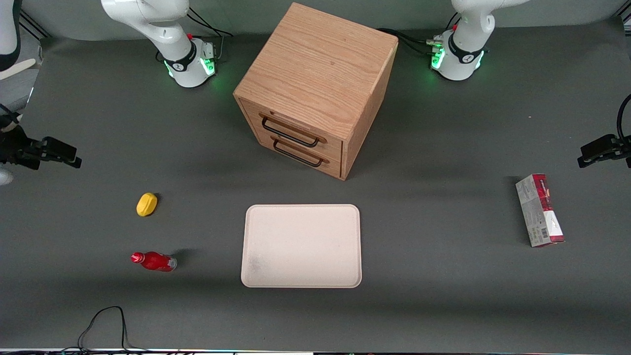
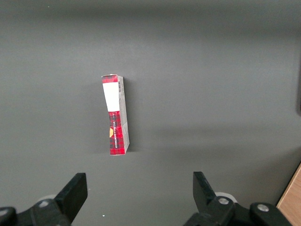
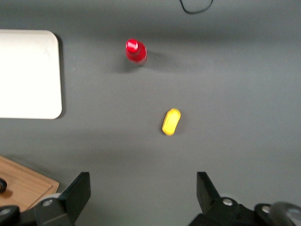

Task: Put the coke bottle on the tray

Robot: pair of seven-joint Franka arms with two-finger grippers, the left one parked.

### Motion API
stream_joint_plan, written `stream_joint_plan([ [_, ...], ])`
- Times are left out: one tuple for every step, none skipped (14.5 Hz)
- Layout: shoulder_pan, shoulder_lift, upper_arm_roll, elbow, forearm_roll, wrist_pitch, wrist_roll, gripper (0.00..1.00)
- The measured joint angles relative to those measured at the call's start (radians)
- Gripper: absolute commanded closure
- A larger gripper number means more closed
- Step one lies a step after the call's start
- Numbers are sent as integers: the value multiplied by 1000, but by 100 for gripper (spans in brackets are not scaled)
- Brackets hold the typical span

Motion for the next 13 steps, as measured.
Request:
stream_joint_plan([
  [0, 37, 2, 42, 0, 0, 0, 0],
  [0, 75, 5, 83, 0, 0, 0, 0],
  [0, 115, 10, 123, 0, 0, 0, 0],
  [1, 156, 18, 166, 0, 1, 0, 0],
  [1, 198, 27, 210, 0, 1, 0, 0],
  [2, 240, 33, 255, 0, 2, 0, 0],
  [2, 281, 39, 301, 0, 3, 0, 0],
  [2, 320, 43, 346, 0, 3, 0, 0],
  [2, 355, 45, 386, 0, 3, 0, 0],
  [2, 385, 45, 417, 0, 6, 0, 0],
  [2, 408, 46, 438, 0, 14, 0, 0],
  [2, 427, 48, 451, 0, 24, 0, 0],
  [2, 444, 51, 456, 0, 37, 0, 0],
])
